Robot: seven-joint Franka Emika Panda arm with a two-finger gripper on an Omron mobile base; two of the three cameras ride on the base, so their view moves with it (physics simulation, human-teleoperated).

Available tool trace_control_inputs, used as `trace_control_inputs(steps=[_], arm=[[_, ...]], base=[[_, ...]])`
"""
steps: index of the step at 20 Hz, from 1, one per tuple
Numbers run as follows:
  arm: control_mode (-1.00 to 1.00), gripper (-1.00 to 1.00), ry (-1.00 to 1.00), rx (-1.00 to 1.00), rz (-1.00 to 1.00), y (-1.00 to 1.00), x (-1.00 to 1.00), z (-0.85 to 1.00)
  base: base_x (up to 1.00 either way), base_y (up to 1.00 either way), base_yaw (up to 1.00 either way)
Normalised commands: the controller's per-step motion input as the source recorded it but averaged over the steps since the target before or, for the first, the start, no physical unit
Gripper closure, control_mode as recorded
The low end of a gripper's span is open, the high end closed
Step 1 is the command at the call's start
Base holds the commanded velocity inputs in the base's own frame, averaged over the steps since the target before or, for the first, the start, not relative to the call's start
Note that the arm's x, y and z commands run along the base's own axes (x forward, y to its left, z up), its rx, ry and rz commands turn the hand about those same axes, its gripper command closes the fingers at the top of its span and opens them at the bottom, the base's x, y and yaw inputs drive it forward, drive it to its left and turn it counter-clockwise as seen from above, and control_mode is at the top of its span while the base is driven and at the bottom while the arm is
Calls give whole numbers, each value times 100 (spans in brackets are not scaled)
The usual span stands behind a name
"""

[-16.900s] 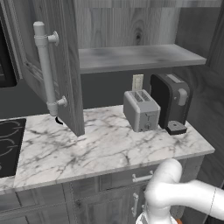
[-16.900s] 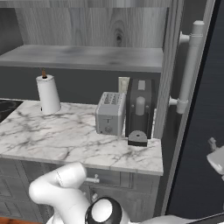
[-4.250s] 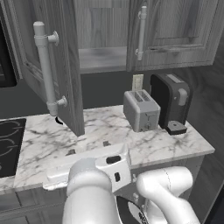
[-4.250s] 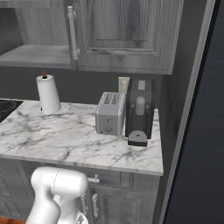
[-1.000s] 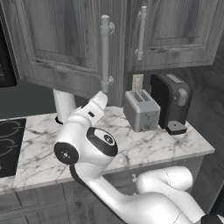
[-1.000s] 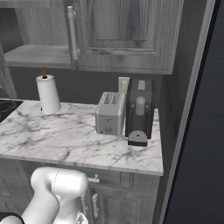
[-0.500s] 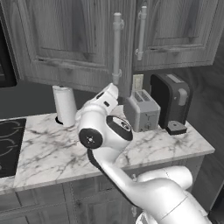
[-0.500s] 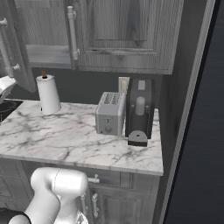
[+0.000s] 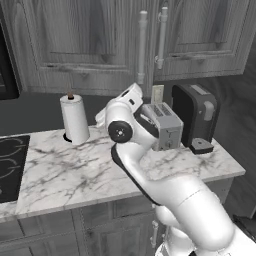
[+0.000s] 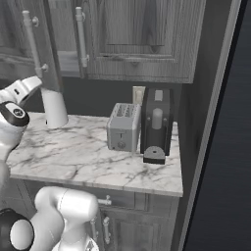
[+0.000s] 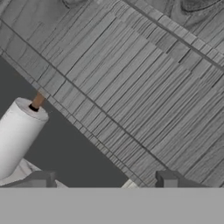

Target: Close all open cabinet doors.

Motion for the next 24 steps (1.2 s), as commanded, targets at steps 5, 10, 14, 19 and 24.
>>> trace_control_inputs(steps=[5, 10, 14, 19, 24], arm=[[-100, -100, 10, 0, 0, -15, 70, 57], [-100, -100, 9, 0, 0, -10, 65, 52], [-100, -100, 5, 0, 0, -7, 56, 38], [-100, -100, 2, 0, 0, -7, 39, 28], [-100, -100, 0, 0, 0, -7, 19, 8]], base=[[0, 0, 0], [0, 0, 0], [0, 0, 0], [0, 0, 0], [0, 0, 0]])
